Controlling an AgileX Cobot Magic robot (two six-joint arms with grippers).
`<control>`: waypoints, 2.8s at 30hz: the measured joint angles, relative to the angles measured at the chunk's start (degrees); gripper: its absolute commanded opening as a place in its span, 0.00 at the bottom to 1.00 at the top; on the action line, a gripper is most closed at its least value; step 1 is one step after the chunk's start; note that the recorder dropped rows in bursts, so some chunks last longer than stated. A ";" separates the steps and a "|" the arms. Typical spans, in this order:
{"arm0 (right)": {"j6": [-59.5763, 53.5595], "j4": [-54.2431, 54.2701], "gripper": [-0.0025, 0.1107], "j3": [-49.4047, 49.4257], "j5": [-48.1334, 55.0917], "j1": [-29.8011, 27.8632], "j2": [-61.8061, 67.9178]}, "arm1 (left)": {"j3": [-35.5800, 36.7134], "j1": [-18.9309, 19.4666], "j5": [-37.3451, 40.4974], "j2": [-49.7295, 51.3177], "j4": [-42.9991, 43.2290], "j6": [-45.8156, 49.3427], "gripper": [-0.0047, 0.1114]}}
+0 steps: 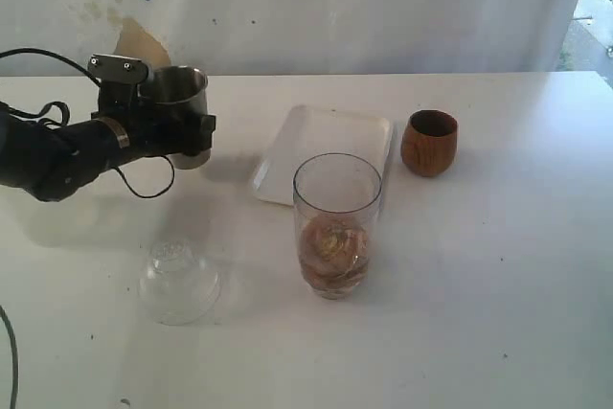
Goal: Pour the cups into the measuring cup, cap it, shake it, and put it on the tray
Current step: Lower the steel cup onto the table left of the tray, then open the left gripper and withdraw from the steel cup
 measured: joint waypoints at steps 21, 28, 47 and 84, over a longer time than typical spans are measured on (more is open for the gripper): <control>0.00 0.00 0.02 0.00 0.00 0.00 0.00 | -0.19 0.00 -0.49 2.70 -0.11 -1.02 0.23; 0.00 0.00 0.02 0.00 0.00 0.00 0.00 | -0.19 0.00 -0.49 2.70 0.26 -1.02 0.94; 0.00 0.00 0.02 0.00 0.00 0.00 0.00 | -0.32 0.00 6.04 0.26 2.40 -2.20 0.94; 0.00 0.00 0.02 0.00 0.00 0.00 0.00 | 7.84 -13.98 66.59 -39.64 8.21 -10.75 0.94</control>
